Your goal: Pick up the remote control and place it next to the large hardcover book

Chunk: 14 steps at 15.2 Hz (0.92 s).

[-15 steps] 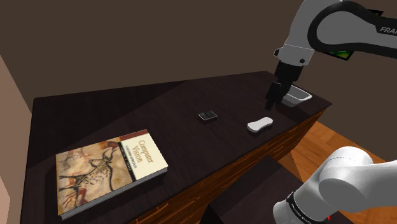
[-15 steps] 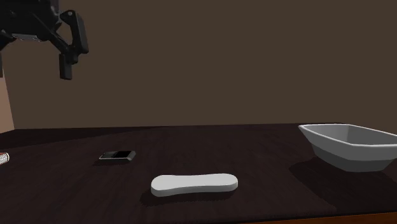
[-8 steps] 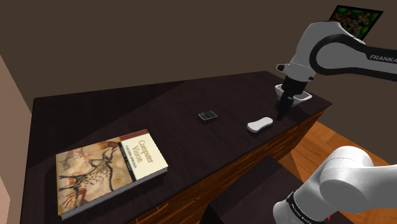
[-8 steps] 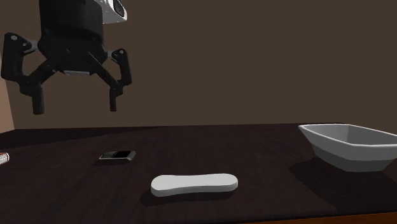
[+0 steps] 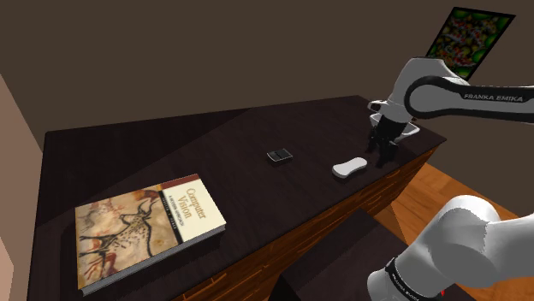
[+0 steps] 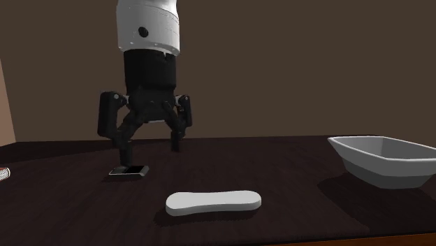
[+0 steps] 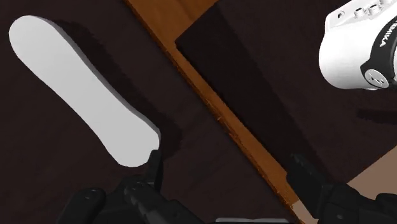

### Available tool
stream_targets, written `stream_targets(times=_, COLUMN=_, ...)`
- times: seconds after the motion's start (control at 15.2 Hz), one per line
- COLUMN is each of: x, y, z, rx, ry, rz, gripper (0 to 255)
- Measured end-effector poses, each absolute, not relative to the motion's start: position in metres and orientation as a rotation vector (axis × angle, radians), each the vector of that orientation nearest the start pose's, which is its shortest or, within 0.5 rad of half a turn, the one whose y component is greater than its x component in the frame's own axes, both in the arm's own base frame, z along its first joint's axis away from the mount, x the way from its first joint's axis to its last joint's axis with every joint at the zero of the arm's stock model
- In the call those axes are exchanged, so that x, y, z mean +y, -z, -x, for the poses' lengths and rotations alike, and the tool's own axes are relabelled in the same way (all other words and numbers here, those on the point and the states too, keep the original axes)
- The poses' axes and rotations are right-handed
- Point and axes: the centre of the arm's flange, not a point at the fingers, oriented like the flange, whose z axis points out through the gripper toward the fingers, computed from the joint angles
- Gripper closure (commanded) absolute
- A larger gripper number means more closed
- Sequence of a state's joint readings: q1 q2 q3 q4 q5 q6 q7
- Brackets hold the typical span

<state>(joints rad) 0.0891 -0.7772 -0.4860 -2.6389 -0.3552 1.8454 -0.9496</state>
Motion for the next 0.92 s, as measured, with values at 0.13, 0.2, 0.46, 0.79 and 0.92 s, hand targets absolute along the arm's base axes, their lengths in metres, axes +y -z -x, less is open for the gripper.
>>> stream_targets(times=0.13, x=-0.171, y=-0.432, z=-0.300, rx=-1.347, ry=-0.066, rz=2.806, gripper=0)
stream_targets(times=0.2, x=-0.181, y=-0.424, z=-0.305, rx=-1.415, ry=-0.061, rz=2.772, gripper=0)
stream_targets(times=0.46, x=-0.216, y=-0.395, z=-0.330, rx=-1.677, ry=-0.041, rz=2.624, gripper=0)
stream_targets(times=0.79, x=-0.251, y=-0.354, z=-0.367, rx=-1.981, ry=-0.015, rz=2.402, gripper=0)
stream_targets(times=0.92, x=-0.259, y=-0.342, z=-0.378, rx=-2.060, ry=-0.010, rz=2.338, gripper=0)
